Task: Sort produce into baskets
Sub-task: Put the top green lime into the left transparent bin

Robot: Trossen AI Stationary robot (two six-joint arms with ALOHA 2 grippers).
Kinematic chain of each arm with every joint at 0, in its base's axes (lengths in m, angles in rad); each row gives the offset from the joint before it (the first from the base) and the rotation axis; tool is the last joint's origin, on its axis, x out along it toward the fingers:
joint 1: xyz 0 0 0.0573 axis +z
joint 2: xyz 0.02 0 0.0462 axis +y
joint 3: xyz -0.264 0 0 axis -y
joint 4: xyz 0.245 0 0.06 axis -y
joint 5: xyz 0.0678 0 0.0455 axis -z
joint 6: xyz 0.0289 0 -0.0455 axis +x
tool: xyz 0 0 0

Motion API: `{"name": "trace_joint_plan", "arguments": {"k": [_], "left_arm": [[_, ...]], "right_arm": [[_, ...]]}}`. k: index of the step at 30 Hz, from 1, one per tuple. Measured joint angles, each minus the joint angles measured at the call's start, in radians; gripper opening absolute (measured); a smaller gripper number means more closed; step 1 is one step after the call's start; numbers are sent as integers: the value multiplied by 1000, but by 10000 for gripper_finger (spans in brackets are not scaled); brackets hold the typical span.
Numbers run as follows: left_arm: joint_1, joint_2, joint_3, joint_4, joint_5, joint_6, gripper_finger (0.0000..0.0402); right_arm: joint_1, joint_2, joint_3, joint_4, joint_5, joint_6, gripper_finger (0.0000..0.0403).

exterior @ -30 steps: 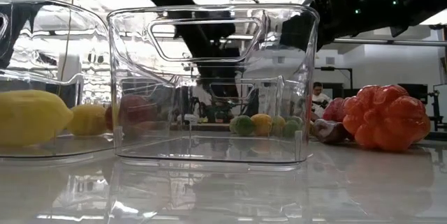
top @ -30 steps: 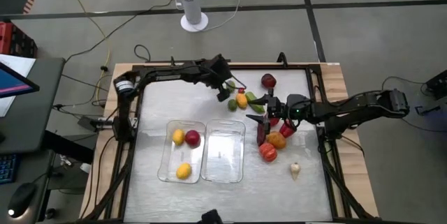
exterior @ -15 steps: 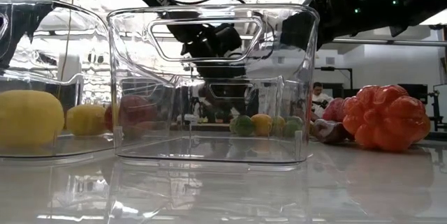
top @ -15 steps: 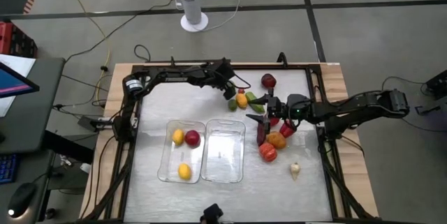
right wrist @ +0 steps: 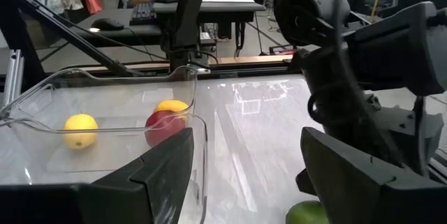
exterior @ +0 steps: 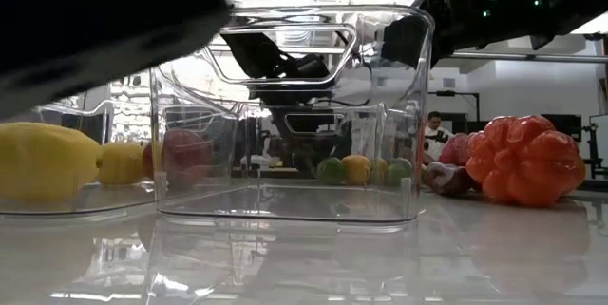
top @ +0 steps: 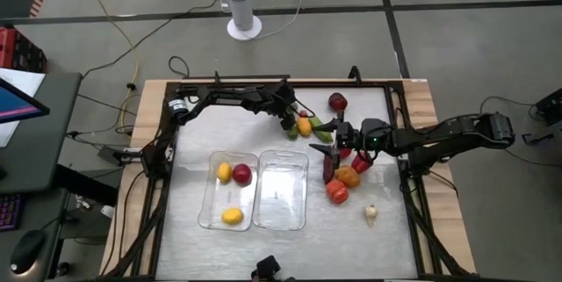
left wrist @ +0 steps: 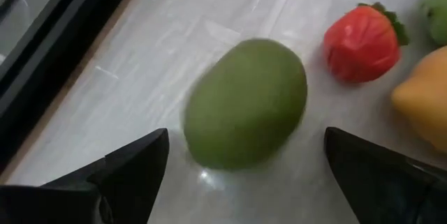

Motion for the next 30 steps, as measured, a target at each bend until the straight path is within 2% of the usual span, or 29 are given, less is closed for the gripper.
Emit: {"name": "trace_joint_plan", "arguments": {"k": [4, 12, 14, 19, 24, 26, 30], "left_arm": [[-4, 2, 2, 14, -1, 9, 333], [-6, -5, 8, 19, -9, 80, 230], [-9, -24, 8, 6, -15, 103, 215], [-25, -125, 7, -6, -24, 175, 210], [-63, -308, 9, -124, 40, 216, 215], [-90, -389, 9, -227, 93, 231, 216], [-149, -527, 9, -498, 272, 227, 217]], "right_arm": [[0, 0, 0, -1, 0, 0, 291], [0, 0, 0, -10, 0, 0, 291], [0, 0, 0, -11, 0, -1, 291], [0, 0, 0, -12, 0, -1, 291], [0, 0, 0, -16, 0, -2, 291], [0, 0, 0, -16, 0, -3, 291], [0, 0, 0, -17, 0, -3, 291]]}}
